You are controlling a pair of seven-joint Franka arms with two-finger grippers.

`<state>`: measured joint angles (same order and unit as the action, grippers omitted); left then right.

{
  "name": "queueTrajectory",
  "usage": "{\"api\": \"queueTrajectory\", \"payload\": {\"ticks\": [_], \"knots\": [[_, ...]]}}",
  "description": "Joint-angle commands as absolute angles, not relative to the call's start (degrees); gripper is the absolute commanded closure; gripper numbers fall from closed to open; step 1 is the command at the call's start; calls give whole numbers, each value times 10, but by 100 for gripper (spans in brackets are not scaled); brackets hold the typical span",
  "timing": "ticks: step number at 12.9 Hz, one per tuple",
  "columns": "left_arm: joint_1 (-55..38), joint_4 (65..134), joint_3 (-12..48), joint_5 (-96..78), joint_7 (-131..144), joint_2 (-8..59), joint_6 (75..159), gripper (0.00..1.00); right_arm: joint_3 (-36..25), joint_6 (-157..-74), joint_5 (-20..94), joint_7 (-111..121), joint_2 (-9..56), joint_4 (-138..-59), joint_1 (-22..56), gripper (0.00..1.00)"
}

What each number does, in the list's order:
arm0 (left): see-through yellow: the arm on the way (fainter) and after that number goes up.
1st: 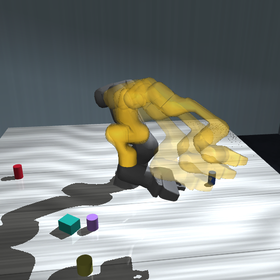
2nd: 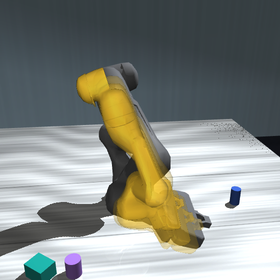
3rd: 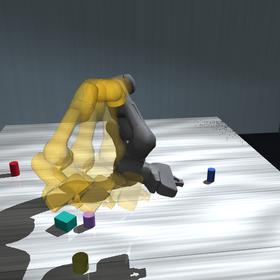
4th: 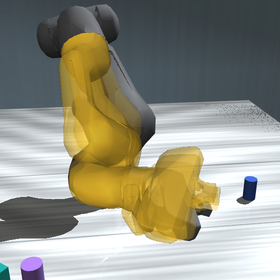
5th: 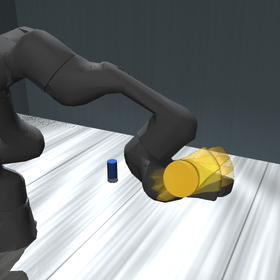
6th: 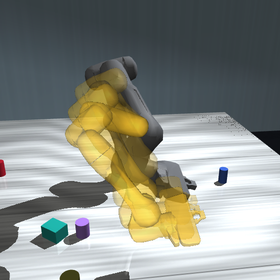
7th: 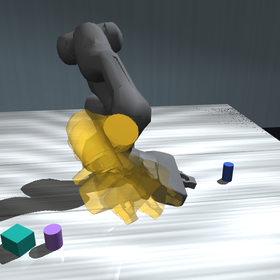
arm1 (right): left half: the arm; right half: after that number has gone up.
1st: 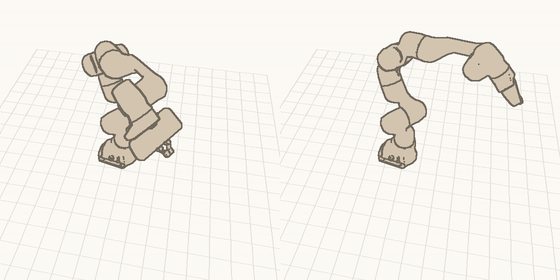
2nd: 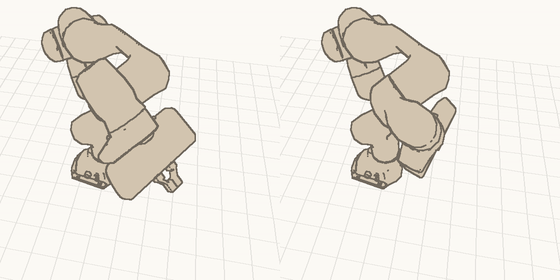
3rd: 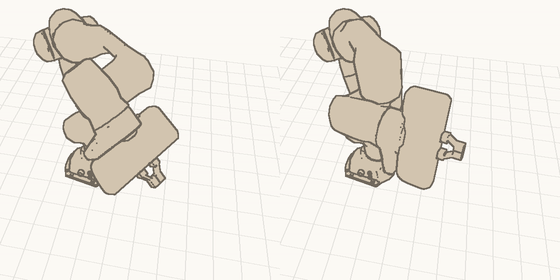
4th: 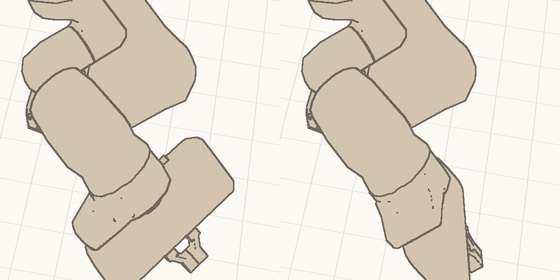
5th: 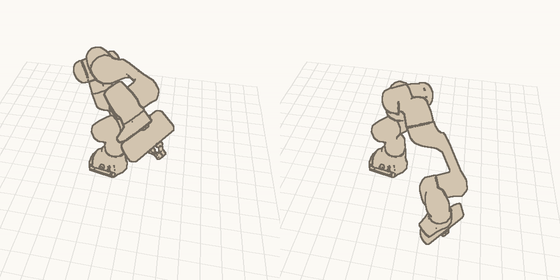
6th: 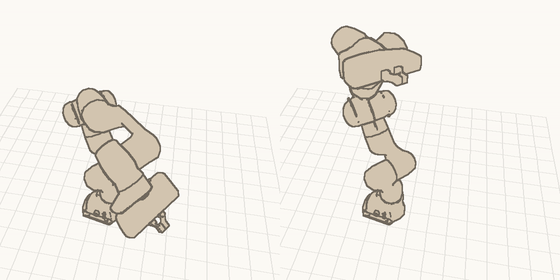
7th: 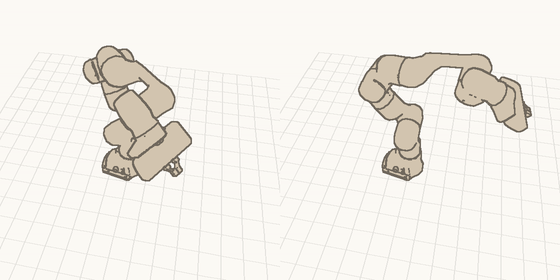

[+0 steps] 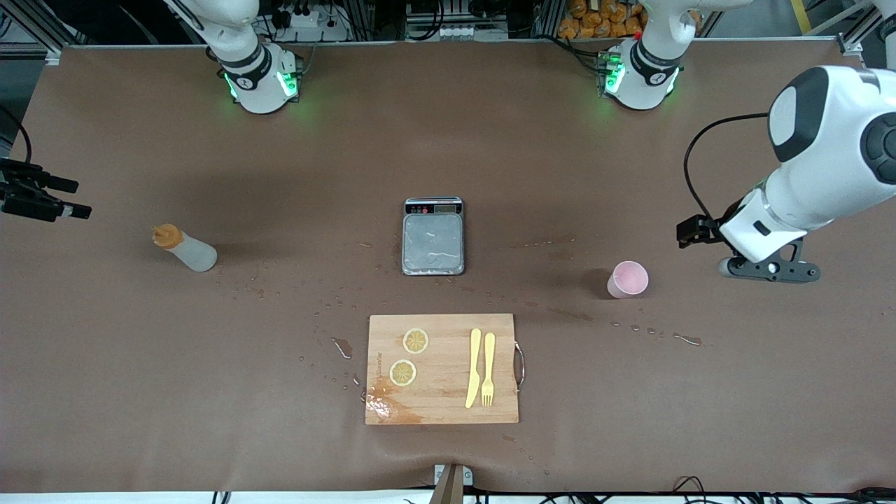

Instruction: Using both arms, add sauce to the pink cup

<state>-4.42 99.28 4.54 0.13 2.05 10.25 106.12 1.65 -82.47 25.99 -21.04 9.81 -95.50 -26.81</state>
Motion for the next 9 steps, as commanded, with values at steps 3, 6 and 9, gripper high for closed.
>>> {"api": "queueTrajectory", "payload": {"ticks": [3, 6, 9], "knots": [[-47, 988, 47, 0, 26, 153, 1117, 0, 28, -811, 280, -395, 166, -940, -315, 0], [-43, 969, 48, 0, 23, 192, 1144, 0, 27, -785, 317, -426, 212, -937, -346, 0], [-66, 915, 48, -1, 26, 259, 1153, 0, 26, -786, 341, -453, 253, -934, -365, 0]]}}
